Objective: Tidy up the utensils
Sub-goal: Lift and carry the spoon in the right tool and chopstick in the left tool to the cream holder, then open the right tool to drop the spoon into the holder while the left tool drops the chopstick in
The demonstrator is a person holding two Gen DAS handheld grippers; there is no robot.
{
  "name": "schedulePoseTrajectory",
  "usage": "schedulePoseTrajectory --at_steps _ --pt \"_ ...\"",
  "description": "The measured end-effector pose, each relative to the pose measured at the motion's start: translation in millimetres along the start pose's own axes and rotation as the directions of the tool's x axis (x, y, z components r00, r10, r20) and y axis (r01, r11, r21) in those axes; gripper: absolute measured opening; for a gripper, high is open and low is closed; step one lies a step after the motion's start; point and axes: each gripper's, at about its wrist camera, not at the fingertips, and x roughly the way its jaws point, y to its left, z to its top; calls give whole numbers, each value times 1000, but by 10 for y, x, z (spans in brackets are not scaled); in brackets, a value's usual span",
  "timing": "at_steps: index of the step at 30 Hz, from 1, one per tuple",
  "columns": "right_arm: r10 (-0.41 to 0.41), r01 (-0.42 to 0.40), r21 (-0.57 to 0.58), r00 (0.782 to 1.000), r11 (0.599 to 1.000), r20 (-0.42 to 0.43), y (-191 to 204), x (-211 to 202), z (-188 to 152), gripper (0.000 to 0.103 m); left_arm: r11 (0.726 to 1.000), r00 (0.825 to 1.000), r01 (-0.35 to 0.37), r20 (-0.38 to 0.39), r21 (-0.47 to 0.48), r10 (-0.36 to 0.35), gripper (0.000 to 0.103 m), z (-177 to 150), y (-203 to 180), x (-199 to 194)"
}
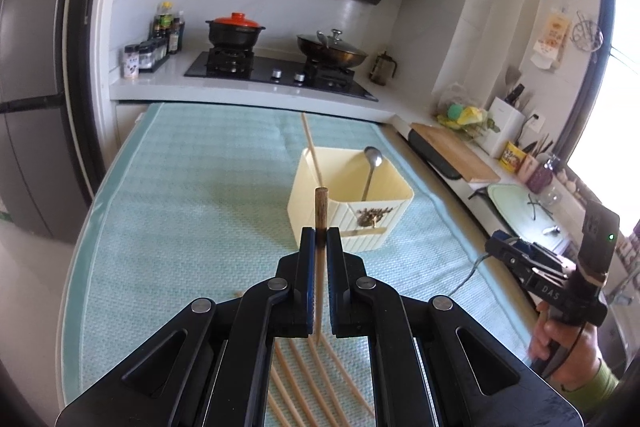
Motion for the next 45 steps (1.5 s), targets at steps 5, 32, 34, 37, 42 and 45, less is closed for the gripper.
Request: schedulePoseTrajectory --at_steps 5,32,34,37,42,45 --pt "8 -7 -13 999 1000 37 34 -141 150 40 999 999 36 17 -2 -36 3 137 -73 -25" --pt "49 -40 -60 984 997 171 -91 744 1873 39 999 999 3 50 36 -5 3 1509 -420 1111" --pt "42 -39 -26 991 999 123 -199 977 1774 39 1000 1000 -4 11 30 4 3 1439 -389 1307" --pt "28 -28 6 999 1000 34 -354 1309 1578 38 999 999 -20 -50 28 21 3 1314 -341 1579" --pt "-7 8 16 997 1000 -82 -530 1723 1331 27 999 991 -48 -123 15 49 3 1128 -246 1893" --pt "-30 33 18 991 999 -129 -598 1887 1297 27 996 989 -83 -122 18 84 4 1094 -210 1989"
